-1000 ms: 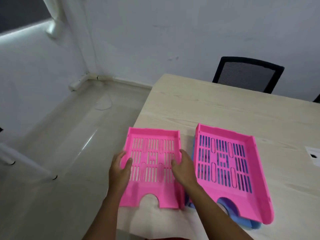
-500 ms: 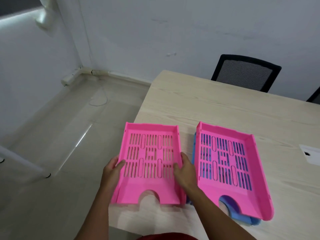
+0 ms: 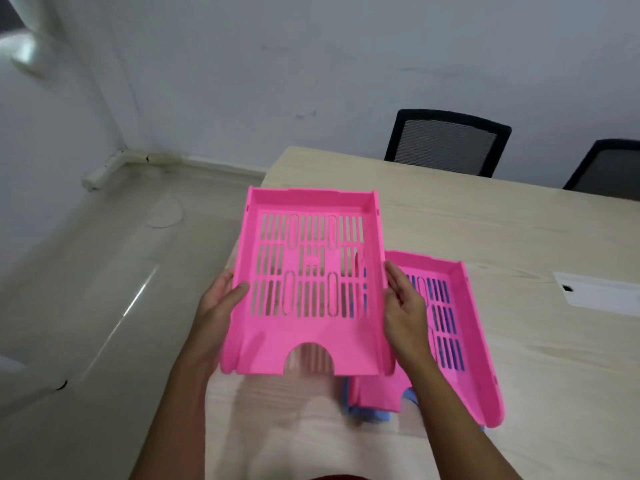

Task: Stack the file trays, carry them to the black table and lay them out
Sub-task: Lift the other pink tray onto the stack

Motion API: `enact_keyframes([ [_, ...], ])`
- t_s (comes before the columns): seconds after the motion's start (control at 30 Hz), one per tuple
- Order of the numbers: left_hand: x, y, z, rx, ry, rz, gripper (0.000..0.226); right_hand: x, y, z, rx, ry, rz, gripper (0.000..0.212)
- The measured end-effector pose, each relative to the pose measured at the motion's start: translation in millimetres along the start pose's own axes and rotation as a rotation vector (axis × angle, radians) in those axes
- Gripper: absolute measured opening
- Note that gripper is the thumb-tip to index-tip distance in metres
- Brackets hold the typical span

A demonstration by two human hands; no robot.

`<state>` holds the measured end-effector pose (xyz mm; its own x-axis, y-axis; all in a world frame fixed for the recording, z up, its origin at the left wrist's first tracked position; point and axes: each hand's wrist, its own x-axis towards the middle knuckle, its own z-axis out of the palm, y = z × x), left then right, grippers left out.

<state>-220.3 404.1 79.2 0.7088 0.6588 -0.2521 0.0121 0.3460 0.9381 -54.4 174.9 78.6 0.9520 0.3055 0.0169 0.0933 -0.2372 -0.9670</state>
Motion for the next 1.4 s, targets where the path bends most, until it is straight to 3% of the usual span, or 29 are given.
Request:
enact_keyframes([
  [0.1,0.3,-10.7,42.2,0.018,-0.089,0.013,0.092,12.4,10.9,-42.1,0.028,0.078,0.029,0.05],
  [0.17,3.8,-30.4,65.3,0.026,-0.146,0.019,0.105,18.5,19.6,-73.3,0.036,0.118,0.066,0.049],
  [0.27,-3.8,-47.8,104.3,0.05,-0.205,-0.007,0.096,21.4,33.0,-118.7,0.108,0.177,0.133,0.047],
  [0.4,-29.0,-49.4,158.4,0.092,-0.269,-0.018,0.061,17.2,45.3,-167.0,0.172,0.218,0.218,0.048],
  [0.53,-40.8,-60.8,185.0,0.135,-0.243,-0.028,0.043,15.6,57.9,-192.4,0.232,0.227,0.29,0.046],
  [0.8,-51.4,-80.4,199.5,0.2,-0.196,-0.009,0.048,12.7,72.2,-204.3,0.25,0.204,0.335,0.04],
  [0.97,-44.1,-89.1,189.0,0.173,-0.138,-0.031,0.101,11.9,77.4,-200.1,0.253,0.173,0.313,0.041],
  [1.1,-43.8,-91.3,187.0,0.195,-0.138,-0.028,0.095,12.4,77.5,-202.8,0.258,0.169,0.317,0.04],
  [1.27,-40.4,-97.2,185.4,0.203,-0.088,-0.024,0.049,13.8,81.0,-208.4,0.275,0.144,0.348,0.035],
  [1.4,-26.3,-101.7,187.9,0.201,-0.103,-0.079,0.085,15.9,90.3,-203.8,0.183,-0.045,0.395,0.036],
])
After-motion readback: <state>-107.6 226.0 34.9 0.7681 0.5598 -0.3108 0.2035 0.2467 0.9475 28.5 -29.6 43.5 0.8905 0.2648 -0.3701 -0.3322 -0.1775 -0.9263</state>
